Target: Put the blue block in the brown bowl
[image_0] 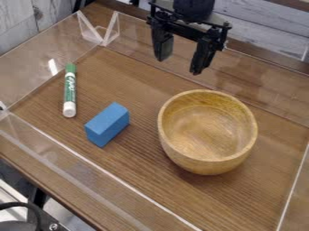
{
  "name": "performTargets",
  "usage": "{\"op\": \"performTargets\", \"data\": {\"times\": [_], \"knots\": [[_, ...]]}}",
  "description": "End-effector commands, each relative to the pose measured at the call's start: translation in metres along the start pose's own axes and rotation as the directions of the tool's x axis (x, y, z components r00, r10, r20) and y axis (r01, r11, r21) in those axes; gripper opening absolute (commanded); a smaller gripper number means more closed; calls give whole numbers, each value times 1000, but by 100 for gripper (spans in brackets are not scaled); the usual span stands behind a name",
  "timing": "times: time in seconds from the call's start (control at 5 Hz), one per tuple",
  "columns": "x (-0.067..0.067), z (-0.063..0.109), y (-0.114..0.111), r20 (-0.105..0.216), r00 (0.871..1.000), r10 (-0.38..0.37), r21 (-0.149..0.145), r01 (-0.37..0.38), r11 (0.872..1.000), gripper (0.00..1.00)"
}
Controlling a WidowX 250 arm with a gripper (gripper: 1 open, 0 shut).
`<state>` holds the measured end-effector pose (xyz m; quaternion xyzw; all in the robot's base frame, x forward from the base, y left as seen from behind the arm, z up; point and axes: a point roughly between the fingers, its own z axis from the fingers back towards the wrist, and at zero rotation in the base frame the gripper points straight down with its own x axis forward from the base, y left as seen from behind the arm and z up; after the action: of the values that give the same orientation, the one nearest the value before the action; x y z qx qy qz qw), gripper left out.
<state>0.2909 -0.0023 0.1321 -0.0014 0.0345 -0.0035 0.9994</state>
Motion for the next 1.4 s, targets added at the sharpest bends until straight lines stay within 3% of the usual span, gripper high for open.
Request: {"op": "performTargets", "data": {"times": [0.0,0.6,1.0,1.2], "knots": [[-5,-6,3,-10,1000,-14,2,14,1000,100],[-48,-14,35,32,986,-162,22,161,987,100],[-65,-29,60,61,983,-174,42,172,984,100],[-66,-37,62,68,981,-182,39,180,983,100]]}}
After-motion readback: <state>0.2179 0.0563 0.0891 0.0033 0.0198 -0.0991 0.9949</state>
